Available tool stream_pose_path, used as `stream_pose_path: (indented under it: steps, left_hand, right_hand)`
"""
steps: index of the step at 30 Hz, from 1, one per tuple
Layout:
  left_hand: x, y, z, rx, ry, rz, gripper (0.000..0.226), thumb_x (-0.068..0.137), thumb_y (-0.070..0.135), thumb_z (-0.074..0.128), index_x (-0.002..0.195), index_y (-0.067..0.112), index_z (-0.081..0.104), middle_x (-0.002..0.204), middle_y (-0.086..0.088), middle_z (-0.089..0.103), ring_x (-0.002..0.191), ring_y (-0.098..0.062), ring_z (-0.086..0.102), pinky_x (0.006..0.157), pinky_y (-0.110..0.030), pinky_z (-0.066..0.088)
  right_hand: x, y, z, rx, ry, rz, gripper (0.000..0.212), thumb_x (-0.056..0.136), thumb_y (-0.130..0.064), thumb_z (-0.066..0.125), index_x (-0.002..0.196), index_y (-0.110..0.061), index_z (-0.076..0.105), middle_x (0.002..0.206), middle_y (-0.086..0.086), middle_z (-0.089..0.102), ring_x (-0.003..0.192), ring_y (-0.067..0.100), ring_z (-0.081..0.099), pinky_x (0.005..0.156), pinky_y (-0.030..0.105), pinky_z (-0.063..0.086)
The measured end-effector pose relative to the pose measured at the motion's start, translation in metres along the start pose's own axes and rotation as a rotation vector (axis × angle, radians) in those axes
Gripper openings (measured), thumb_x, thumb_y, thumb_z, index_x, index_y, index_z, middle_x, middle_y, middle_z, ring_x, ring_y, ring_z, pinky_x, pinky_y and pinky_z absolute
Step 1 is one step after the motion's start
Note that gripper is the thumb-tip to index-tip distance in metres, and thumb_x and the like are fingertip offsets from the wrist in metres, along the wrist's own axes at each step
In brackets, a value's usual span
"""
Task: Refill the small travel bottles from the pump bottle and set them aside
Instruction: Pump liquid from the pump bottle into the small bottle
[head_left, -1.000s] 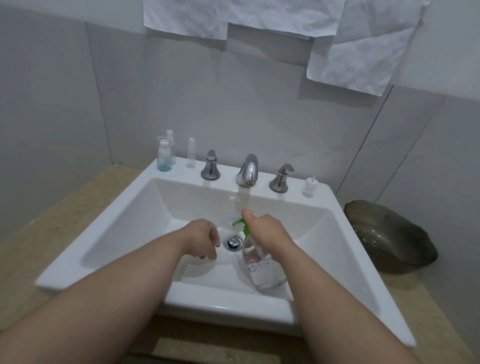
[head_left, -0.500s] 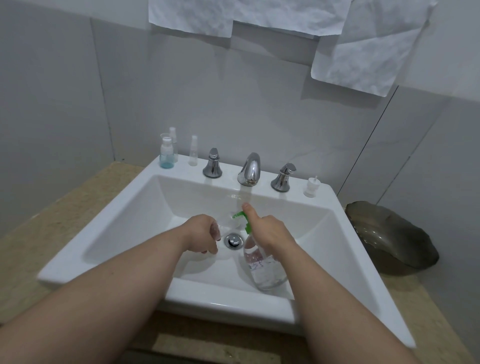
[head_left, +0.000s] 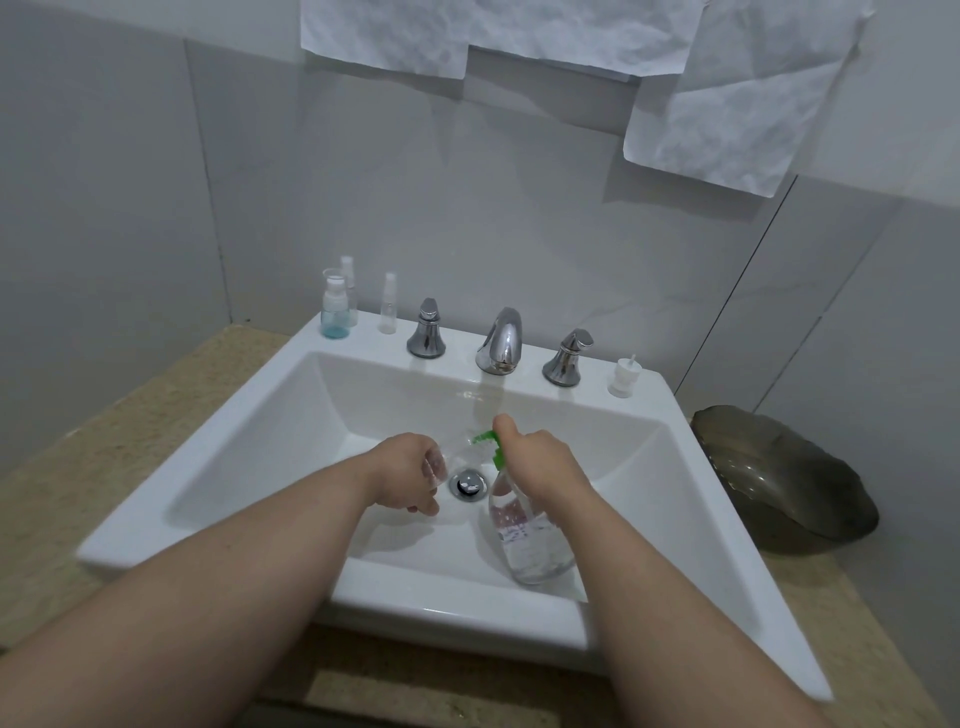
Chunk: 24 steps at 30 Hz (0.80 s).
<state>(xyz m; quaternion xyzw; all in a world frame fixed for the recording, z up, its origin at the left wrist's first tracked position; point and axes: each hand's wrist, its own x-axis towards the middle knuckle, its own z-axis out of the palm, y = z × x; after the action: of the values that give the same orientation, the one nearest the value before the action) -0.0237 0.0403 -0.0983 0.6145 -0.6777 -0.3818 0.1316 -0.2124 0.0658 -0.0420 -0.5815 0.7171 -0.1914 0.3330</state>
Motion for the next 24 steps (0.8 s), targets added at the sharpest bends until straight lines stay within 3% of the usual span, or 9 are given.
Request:
stream_pose_path:
  steps: [4, 9, 11, 12, 15, 16, 18, 24]
  left_hand:
    - [-0.003, 0.002, -0.001, -0.014, -0.013, -0.018, 0.04, 0.076, -0.004, 0.081, 0.108, 0.01, 0.062, 0.094, -0.004, 0.066, 0.058, -0.016, 0.06, 0.055, -0.025, 0.051]
    - [-0.006, 0.008, -0.001, -0.257, -0.012, -0.081, 0.023, 0.081, -0.008, 0.06, 0.099, 0.006, 0.063, 0.084, -0.014, 0.064, 0.061, -0.025, 0.061, 0.057, -0.029, 0.056]
    - [-0.006, 0.012, -0.003, -0.461, 0.007, -0.14, 0.013, 0.091, 0.001, 0.054, 0.097, 0.001, 0.065, 0.078, -0.012, 0.058, 0.058, -0.026, 0.058, 0.067, -0.038, 0.063]
    - [-0.006, 0.013, -0.004, -0.563, 0.015, -0.176, 0.019, 0.094, 0.006, 0.05, 0.097, -0.002, 0.067, 0.081, -0.014, 0.058, 0.059, -0.026, 0.056, 0.074, -0.043, 0.064]
    - [-0.006, 0.012, -0.005, -0.712, 0.017, -0.243, 0.041, 0.104, 0.026, 0.042, 0.095, -0.004, 0.07, 0.097, -0.02, 0.058, 0.063, -0.03, 0.055, 0.075, -0.049, 0.064]
    - [-0.006, 0.011, -0.005, -0.718, 0.013, -0.251, 0.049, 0.108, 0.035, 0.041, 0.094, -0.003, 0.069, 0.098, -0.02, 0.056, 0.064, -0.031, 0.055, 0.074, -0.049, 0.064]
    - [-0.006, 0.01, -0.003, -0.716, 0.008, -0.262, 0.056, 0.11, 0.042, 0.038, 0.092, -0.002, 0.068, 0.097, -0.019, 0.054, 0.063, -0.028, 0.054, 0.077, -0.051, 0.064]
    - [-0.005, 0.012, -0.002, -0.681, 0.02, -0.273, 0.042, 0.109, 0.028, 0.043, 0.091, -0.002, 0.066, 0.098, -0.017, 0.052, 0.064, -0.026, 0.052, 0.082, -0.054, 0.063]
  right_hand:
    - [-0.002, -0.001, -0.003, -0.014, -0.02, -0.001, 0.064, 0.095, -0.053, 0.033, 0.098, -0.004, 0.074, 0.078, -0.002, 0.076, 0.071, 0.021, 0.065, 0.066, 0.03, 0.051]
    - [-0.001, 0.003, 0.0, -0.063, -0.03, -0.045, 0.031, 0.099, -0.033, 0.039, 0.112, -0.014, 0.061, 0.104, 0.011, 0.076, 0.098, 0.034, 0.065, 0.094, 0.048, 0.056]
    - [-0.001, 0.003, 0.0, -0.066, -0.028, -0.043, 0.031, 0.104, -0.033, 0.042, 0.13, -0.025, 0.056, 0.108, 0.012, 0.074, 0.101, 0.034, 0.065, 0.096, 0.049, 0.055]
    - [-0.002, 0.003, 0.0, -0.11, -0.028, -0.056, 0.035, 0.106, -0.04, 0.04, 0.134, -0.026, 0.056, 0.104, 0.011, 0.075, 0.1, 0.033, 0.065, 0.096, 0.048, 0.055]
    - [-0.003, 0.002, -0.001, -0.11, -0.012, -0.003, 0.071, 0.097, -0.075, 0.025, 0.098, -0.015, 0.065, 0.076, 0.0, 0.078, 0.088, 0.021, 0.067, 0.093, 0.041, 0.055]
    - [-0.001, 0.003, 0.0, -0.11, -0.004, 0.004, 0.073, 0.094, -0.078, 0.023, 0.089, -0.017, 0.062, 0.073, -0.001, 0.078, 0.086, 0.02, 0.067, 0.092, 0.04, 0.055]
    - [0.0, 0.002, 0.002, -0.099, 0.0, -0.002, 0.07, 0.093, -0.078, 0.024, 0.087, -0.018, 0.061, 0.068, -0.004, 0.077, 0.085, 0.019, 0.067, 0.09, 0.038, 0.055]
    - [0.002, 0.003, 0.002, -0.068, 0.001, -0.02, 0.065, 0.09, -0.073, 0.031, 0.092, -0.017, 0.063, 0.064, -0.007, 0.075, 0.078, 0.02, 0.069, 0.088, 0.037, 0.056]
